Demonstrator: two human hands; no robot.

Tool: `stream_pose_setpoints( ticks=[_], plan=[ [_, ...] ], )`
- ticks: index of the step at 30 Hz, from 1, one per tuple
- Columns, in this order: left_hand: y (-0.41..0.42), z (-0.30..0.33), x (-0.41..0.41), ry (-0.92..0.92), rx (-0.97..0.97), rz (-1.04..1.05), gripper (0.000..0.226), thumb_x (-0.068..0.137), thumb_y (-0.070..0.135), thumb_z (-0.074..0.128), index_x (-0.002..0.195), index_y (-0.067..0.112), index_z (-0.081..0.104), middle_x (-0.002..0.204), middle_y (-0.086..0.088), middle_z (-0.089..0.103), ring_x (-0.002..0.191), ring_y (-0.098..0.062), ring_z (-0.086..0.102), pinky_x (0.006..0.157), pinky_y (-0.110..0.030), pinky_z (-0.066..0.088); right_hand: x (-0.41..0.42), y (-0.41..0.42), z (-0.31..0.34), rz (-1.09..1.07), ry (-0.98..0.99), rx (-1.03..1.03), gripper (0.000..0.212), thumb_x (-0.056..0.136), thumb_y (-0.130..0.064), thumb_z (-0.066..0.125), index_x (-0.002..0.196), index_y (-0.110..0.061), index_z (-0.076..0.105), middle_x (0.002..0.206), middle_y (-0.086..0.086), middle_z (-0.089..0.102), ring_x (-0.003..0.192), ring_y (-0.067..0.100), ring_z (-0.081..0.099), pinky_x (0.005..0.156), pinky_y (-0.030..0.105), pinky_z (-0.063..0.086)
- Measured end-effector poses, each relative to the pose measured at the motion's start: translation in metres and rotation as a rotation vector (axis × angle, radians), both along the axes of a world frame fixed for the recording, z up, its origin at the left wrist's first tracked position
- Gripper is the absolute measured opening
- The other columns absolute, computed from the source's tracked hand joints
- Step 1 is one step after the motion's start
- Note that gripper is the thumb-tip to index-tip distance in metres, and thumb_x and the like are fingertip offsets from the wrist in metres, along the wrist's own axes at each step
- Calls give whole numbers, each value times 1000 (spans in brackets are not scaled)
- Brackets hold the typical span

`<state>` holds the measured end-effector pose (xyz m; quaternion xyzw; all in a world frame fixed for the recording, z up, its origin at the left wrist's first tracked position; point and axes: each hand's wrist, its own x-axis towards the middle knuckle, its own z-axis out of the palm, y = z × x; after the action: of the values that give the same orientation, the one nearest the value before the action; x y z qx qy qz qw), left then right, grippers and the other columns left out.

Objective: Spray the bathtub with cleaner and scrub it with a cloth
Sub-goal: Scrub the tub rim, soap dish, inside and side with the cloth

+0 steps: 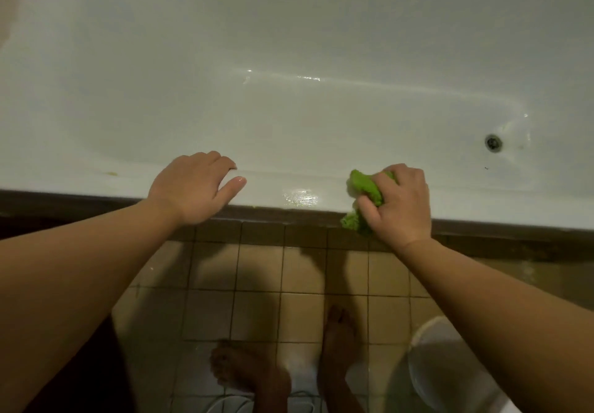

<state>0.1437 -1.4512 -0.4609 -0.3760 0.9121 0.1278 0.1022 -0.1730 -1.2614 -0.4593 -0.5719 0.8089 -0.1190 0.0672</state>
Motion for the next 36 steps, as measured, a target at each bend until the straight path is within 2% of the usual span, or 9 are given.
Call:
stream_pose_setpoints(
  ticks=[4,8,12,16,19,23,27,32,36],
  plan=[
    [1,-1,-2,-7,-3,7,71,101,68,12,133,23,58,125,-1,66,106,-23,63,86,-40,49,26,-9,1,-305,29,35,32,88,-39,62,104,-12,70,113,10,55,107,35,43,86,44,39],
    [-3,-2,-1,6,25,-13,71,101,68,11,131,24,58,123,0,65,104,-22,62,83,-39,48,108,-47,-2,-35,6,-11,32,82,-41,64,100,-16,68,107,9,58,100,33,47,80,41,40],
    [-13,-4,13,-4,41,-44,72,99,71,11,134,26,55,126,2,63,106,-21,61,84,-39,52,80,-35,-1,171,-15,-12,38,81,-45,58,101,-15,70,108,11,60,100,34,49,80,43,44],
    [-16,-3,21,-2,30,-26,73,98,73,13,133,26,57,126,2,64,106,-20,62,84,-37,52,25,-5,5,-223,13,65,32,87,-38,59,107,-14,67,116,10,53,108,32,42,89,45,42],
    [-15,-2,18,-2,27,-17,72,99,71,12,130,26,58,122,3,65,103,-19,62,83,-35,50,48,-23,7,-441,50,97,31,90,-36,56,109,-13,62,119,11,51,112,32,40,93,45,37],
    [-14,-1,20,2,46,-3,63,102,66,20,132,26,59,124,2,65,105,-20,62,86,-37,52,116,-53,5,-176,-7,70,32,85,-38,57,108,-16,63,116,9,54,107,29,39,86,40,33],
    [-16,0,31,28,51,-21,58,105,59,21,135,24,57,126,1,65,108,-21,61,90,-38,51,101,-45,5,209,37,100,43,84,-45,53,114,-16,66,117,11,57,108,34,47,89,47,45],
    [-10,2,43,29,-3,29,57,106,56,25,139,23,57,129,0,66,111,-22,63,96,-40,48,115,-54,11,-169,33,125,38,90,-45,45,113,-19,61,119,8,51,112,31,42,91,46,42],
    [-5,4,51,65,2,67,58,106,53,21,140,22,56,129,-1,66,114,-24,61,100,-43,45,175,-90,13,78,31,135,35,90,-42,53,114,-17,61,118,9,53,109,31,44,88,45,42]
  ],
)
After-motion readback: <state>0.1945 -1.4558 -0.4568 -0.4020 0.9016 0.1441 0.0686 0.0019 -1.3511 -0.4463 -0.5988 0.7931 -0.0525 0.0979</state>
